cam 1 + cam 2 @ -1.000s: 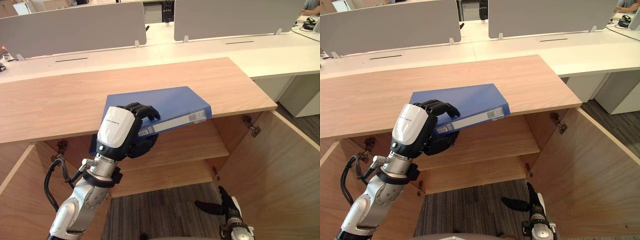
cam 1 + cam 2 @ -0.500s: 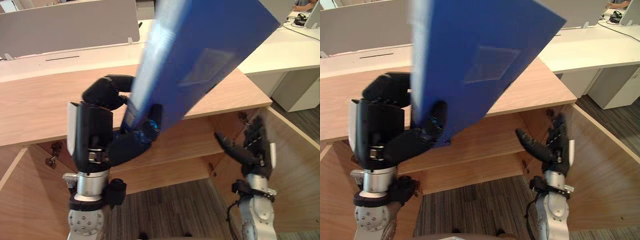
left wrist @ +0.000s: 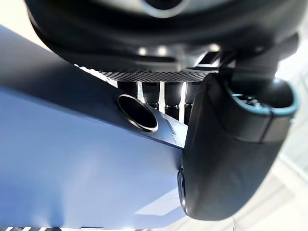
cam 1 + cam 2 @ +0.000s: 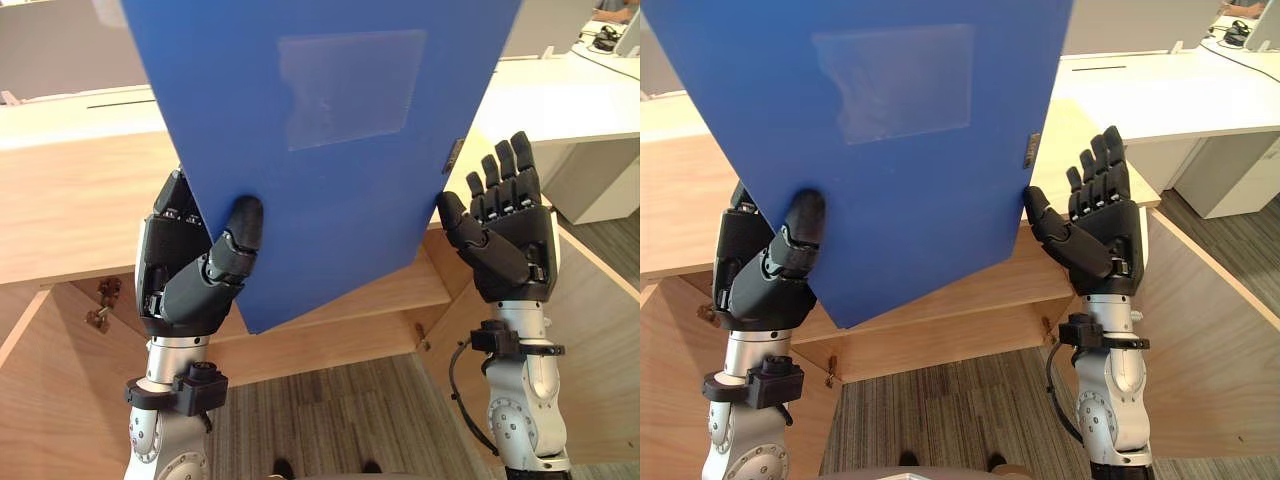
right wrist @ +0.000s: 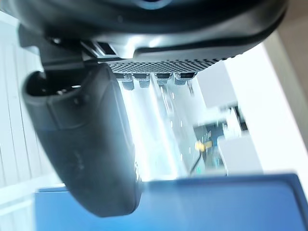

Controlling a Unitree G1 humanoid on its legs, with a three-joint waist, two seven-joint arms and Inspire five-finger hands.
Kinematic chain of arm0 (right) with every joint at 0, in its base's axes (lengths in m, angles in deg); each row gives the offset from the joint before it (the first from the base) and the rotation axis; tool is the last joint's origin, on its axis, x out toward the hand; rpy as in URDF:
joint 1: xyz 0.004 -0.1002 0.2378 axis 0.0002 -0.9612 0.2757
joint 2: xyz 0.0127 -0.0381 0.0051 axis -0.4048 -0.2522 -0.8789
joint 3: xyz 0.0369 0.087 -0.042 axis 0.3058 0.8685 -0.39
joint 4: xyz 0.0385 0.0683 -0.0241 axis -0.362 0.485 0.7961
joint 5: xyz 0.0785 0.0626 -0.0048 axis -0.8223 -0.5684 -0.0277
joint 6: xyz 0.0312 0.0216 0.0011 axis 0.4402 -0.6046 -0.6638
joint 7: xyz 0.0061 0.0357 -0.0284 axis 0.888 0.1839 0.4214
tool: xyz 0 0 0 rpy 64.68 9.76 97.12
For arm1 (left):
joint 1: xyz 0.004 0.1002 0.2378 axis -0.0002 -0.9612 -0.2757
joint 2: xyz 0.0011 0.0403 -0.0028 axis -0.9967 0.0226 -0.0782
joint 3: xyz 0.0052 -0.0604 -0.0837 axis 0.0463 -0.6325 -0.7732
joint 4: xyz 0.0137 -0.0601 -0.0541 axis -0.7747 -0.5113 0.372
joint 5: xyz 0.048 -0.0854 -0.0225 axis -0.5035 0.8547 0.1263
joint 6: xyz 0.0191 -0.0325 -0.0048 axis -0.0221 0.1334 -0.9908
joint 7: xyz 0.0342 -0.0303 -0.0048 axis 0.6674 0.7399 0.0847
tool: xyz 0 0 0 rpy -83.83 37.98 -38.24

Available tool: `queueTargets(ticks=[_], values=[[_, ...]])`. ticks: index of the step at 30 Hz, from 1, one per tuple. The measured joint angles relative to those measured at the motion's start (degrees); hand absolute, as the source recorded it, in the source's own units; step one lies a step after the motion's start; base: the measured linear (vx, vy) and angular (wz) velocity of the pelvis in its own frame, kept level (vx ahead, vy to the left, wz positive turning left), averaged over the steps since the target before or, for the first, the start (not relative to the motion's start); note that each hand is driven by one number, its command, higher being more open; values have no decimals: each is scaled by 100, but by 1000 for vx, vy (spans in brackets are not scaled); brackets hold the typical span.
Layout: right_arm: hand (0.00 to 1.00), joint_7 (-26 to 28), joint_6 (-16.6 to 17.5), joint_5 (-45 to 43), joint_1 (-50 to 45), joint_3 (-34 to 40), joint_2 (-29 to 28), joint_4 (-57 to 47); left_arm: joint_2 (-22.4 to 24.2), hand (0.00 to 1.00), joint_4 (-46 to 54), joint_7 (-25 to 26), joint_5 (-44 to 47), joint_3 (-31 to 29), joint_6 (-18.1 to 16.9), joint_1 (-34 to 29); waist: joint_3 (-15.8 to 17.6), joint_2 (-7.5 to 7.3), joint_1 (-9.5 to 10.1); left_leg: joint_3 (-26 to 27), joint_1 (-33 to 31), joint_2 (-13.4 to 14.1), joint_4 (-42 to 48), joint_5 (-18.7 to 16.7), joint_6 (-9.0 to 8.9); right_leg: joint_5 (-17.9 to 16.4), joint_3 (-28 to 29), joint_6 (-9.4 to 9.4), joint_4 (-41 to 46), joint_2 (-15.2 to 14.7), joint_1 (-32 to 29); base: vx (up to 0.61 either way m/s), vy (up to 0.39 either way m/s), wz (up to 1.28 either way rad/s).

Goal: Walk over to the cabinet, pick up the folder, carry it to the office cabinet, place the folder inside the office cabinet, then close the office cabinet door

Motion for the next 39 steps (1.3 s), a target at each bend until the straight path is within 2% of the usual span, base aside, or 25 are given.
queueTargets(ticks=[3, 8, 9, 14, 19, 20, 26, 31, 34, 37, 39], values=[[100, 319, -2, -134, 303, -478, 318, 3, -135, 0, -285, -177, 31, 176, 181, -8, -1, 2, 2, -32, -4, -11, -2, 11, 14, -1, -33, 1, 6, -14, 9, -4, -1, 6], [100, 463, -78, -155, 450, -807, 790, 308, -293, 0, -426, -225, 94, 190, 190, -18, -8, 11, 26, -162, -21, -43, -30, 39, 37, -4, -157, 4, 7, -48, 56, -14, -1, 11], [0, 468, -89, -155, 465, -823, 818, 339, -320, 0, -434, -225, 97, 190, 190, -18, -8, 12, 30, -179, -29, -47, -30, 46, 37, -4, -171, 4, 7, -52, 55, -18, -2, 15], [0, 470, -152, -149, 638, -1028, 992, 510, -372, 0, -487, -223, 90, 80, 186, -25, -20, 16, 92, -274, -78, -60, -34, 102, 48, -3, -267, 4, 8, -65, 46, -22, -4, 10], [0, 500, -175, -179, 674, -1167, 977, 565, -300, 0, -672, -185, 92, -10, 145, -74, -188, 24, 138, -322, -147, -67, -35, 134, 44, -2, -315, 2, 8, -70, -5, -9, -3, 6], [0, 510, -168, -185, 680, -1202, 951, 565, -290, 100, -699, -154, 81, -49, 145, -74, -188, 23, 140, -340, -156, -69, -36, 144, 46, -1, -332, 1, 9, -72, -4, -20, -1, 7], [0, 588, -184, -31, 676, -1252, 698, 624, -102, 100, -705, -73, -666, -357, 123, -92, -223, 21, 140, -461, -210, -90, -40, 193, 55, -1, -449, -1, 11, -90, -7, -21, 2, 10], [0, 632, -188, 372, 663, -1208, 199, 605, 584, 100, -804, 139, -1378, -902, 47, -248, -303, 23, 145, -563, -265, -90, -40, 223, 52, -3, -552, -3, 0, -89, -4, -9, -5, 12], [0, 522, -204, 678, 616, -912, -177, 605, 1027, 100, -1424, 203, -1529, -1603, -127, -301, -306, 24, 194, -653, -319, -91, -41, 253, 52, -7, -650, -9, -2, -91, -6, -31, -6, 17], [0, 454, -206, 762, 583, -577, -333, 585, 1244, 100, -2221, 652, -1753, -2222, -133, -368, -307, 27, 247, -677, -343, -93, -42, 256, 51, -9, -680, -8, -8, -110, -13, -13, 9, 5], [0, 368, -199, 719, 582, -361, -519, 436, 1367, 100, -3269, 1104, -1861, -2777, 35, -422, -307, 25, 244, -683, -367, -89, -42, 255, 49, -12, -689, -10, -25, -119, -27, 0, 0, 0]])
